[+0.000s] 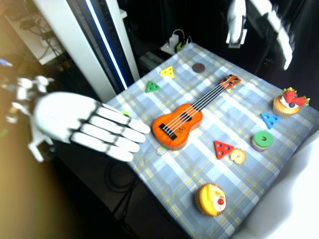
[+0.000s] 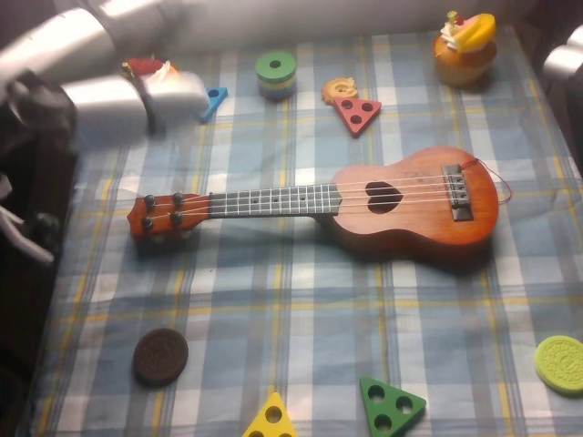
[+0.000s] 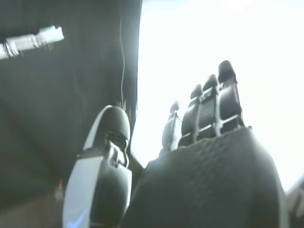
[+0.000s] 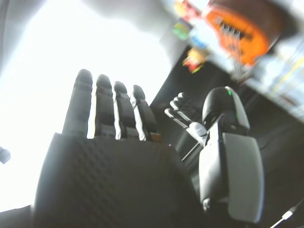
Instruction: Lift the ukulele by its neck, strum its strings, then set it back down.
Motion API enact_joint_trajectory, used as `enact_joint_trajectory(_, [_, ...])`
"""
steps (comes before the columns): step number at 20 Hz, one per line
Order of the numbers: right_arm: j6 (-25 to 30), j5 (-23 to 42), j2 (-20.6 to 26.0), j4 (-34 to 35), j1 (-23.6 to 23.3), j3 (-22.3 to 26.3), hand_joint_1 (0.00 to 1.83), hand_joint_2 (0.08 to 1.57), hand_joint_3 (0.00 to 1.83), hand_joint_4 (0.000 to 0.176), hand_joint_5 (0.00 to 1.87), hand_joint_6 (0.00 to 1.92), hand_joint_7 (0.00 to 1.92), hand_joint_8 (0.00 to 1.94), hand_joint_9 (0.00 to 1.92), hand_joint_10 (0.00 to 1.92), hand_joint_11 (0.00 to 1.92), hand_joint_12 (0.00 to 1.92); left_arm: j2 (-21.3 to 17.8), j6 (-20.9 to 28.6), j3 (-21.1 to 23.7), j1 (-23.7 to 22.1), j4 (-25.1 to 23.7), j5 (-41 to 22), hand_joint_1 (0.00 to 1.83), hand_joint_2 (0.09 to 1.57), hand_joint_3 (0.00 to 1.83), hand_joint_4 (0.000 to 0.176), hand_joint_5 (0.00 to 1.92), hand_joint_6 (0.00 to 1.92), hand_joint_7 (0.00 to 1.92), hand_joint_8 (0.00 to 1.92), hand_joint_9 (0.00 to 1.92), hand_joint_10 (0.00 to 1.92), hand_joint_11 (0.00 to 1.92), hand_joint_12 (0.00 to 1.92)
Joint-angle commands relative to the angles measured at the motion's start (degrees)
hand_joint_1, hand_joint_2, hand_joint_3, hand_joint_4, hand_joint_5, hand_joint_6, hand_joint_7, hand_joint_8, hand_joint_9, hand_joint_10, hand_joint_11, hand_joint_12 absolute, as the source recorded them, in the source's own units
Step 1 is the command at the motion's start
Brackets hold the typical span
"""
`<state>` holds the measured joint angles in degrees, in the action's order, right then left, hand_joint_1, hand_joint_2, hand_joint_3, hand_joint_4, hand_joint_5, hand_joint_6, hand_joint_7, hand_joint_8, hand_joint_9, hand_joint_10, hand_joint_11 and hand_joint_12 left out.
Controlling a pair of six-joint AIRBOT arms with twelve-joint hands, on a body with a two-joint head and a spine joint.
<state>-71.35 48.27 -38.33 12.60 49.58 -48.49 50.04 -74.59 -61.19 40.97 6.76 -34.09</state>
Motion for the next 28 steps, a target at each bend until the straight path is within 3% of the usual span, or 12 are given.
enact_joint_trajectory(1, [-3.24, 1.74, 0.3, 0.34, -1.71, -0.15, 0.52, 1.35, 0.01, 0.033, 0.0, 0.0, 0.0, 0.0, 0.0, 0.0, 0.0, 0.08, 0.2, -2.56, 0.3, -1.32, 0.72, -3.43, 0.66, 1.25, 0.0, 0.028, 0.11, 0.0, 0.09, 0.0, 0.02, 0.08, 0.0, 0.73])
enact_joint_trajectory(3, [-7.81, -2.83, -0.05, 0.31, -4.43, -0.09, 0.41, 1.34, 0.0, 0.0, 0.0, 0.0, 0.0, 0.0, 0.0, 0.0, 0.0, 0.0, 0.06, -10.42, 1.94, -2.67, 1.38, -0.18, 0.68, 1.22, 0.0, 0.019, 0.04, 0.0, 0.07, 0.0, 0.03, 0.05, 0.0, 0.66])
enact_joint_trajectory(5, [-9.3, -4.33, -0.07, -0.05, -5.28, -0.06, 0.42, 1.32, 0.0, 0.0, 0.0, 0.0, 0.0, 0.0, 0.0, 0.0, 0.0, 0.0, 0.02, -15.32, 3.14, -3.69, 1.08, 2.36, 0.6, 1.15, 0.0, 0.0, 0.04, 0.0, 0.08, 0.0, 0.08, 0.04, 0.0, 0.68])
enact_joint_trajectory(7, [-9.3, -4.37, -0.06, -0.08, -5.28, -0.05, 0.46, 1.32, 0.0, 0.0, 0.0, 0.0, 0.0, 0.0, 0.0, 0.0, 0.0, 0.0, 0.46, -15.44, 3.23, -4.46, -1.72, 6.27, 0.61, 1.08, 0.0, 0.026, 0.0, 0.0, 0.05, 0.0, 0.06, 0.02, 0.0, 0.34])
enact_joint_trajectory(10, [-9.3, -4.23, -0.04, -0.06, -5.28, 0.05, 0.54, 1.31, 0.0, 0.0, 0.0, 0.0, 0.0, 0.0, 0.0, 0.0, 0.0, 0.0, 1.52, -16.87, 3.21, -4.4, -2.02, 8.19, 0.63, 0.97, 0.0, 0.109, 0.0, 0.0, 0.03, 0.0, 0.06, 0.01, 0.0, 0.01])
enact_joint_trajectory(13, [-9.29, -3.59, 0.18, -0.04, -5.28, 0.32, 0.49, 1.33, 0.0, 0.0, 0.0, 0.0, 0.0, 0.0, 0.0, 0.0, 0.0, 0.0, 3.2, -21.54, 3.16, -3.02, 1.41, 8.38, 0.85, 0.95, 0.0, 0.074, 0.01, 0.0, 0.09, 0.02, 0.13, 0.03, 0.0, 0.0])
enact_joint_trajectory(16, [-9.29, -2.27, 0.56, -0.02, -5.28, 0.79, 0.45, 1.32, 0.0, 0.0, 0.0, 0.0, 0.0, 0.0, 0.0, 0.0, 0.01, 0.01, 5.51, -27.5, 2.56, -1.66, 5.83, 8.99, 0.95, 1.01, 0.01, 0.072, 0.09, 0.03, 0.14, 0.03, 0.14, 0.03, 0.02, 0.01])
enact_joint_trajectory(19, [-9.29, -1.53, 1.02, -0.06, -5.27, 1.2, 0.44, 1.33, 0.0, 0.0, 0.0, 0.0, 0.0, 0.0, 0.0, 0.0, 0.0, 0.0, 7.54, -33.47, 1.4, -0.74, 11.38, 9.47, 1.02, 1.09, 0.0, 0.024, 0.21, 0.02, 0.24, 0.01, 0.23, 0.04, 0.0, 0.55])
enact_joint_trajectory(22, [-9.29, -0.69, 1.59, -0.09, -5.27, 1.63, 0.42, 1.32, 0.0, 0.0, 0.0, 0.0, 0.0, 0.0, 0.0, 0.0, 0.01, 0.01, 9.61, -41.76, 0.22, 0.12, 18.08, 10.19, 1.04, 1.17, 0.01, 0.0, 0.35, 0.07, 0.42, 0.08, 0.41, 0.16, 0.0, 1.57])
enact_joint_trajectory(24, [-9.29, -0.23, 1.93, -0.12, -5.27, 1.9, 0.38, 1.32, 0.0, 0.0, 0.0, 0.0, 0.0, 0.0, 0.0, 0.0, 0.0, 0.0, 10.65, -45.85, -0.22, 0.76, 21.36, 10.38, 1.04, 1.22, 0.0, 0.0, 0.53, 0.2, 0.59, 0.29, 0.28, 1.08, 0.0, 1.9])
enact_joint_trajectory(25, [-9.29, -0.06, 2.01, -0.12, -5.27, 1.96, 0.39, 1.32, 0.0, 0.0, 0.0, 0.0, 0.0, 0.0, 0.0, 0.0, 0.0, 0.0, 10.99, -46.15, -0.66, 0.94, 22.18, 10.54, 1.09, 1.3, 0.0, 0.0, 0.55, 1.21, 0.66, 1.34, 0.34, 1.51, 0.18, 1.92])
enact_joint_trajectory(28, [-9.29, 0.48, 2.24, -0.12, -5.26, 2.14, 0.46, 1.33, 0.0, 0.001, 0.0, 0.0, 0.0, 0.0, 0.0, 0.0, 0.0, 0.0, 11.44, -47.13, -1.34, 1.26, 24.11, 10.51, 1.08, 1.22, 0.0, 0.0, 0.8, 1.31, 0.71, 1.89, 0.8, 1.91, 0.8, 1.92])
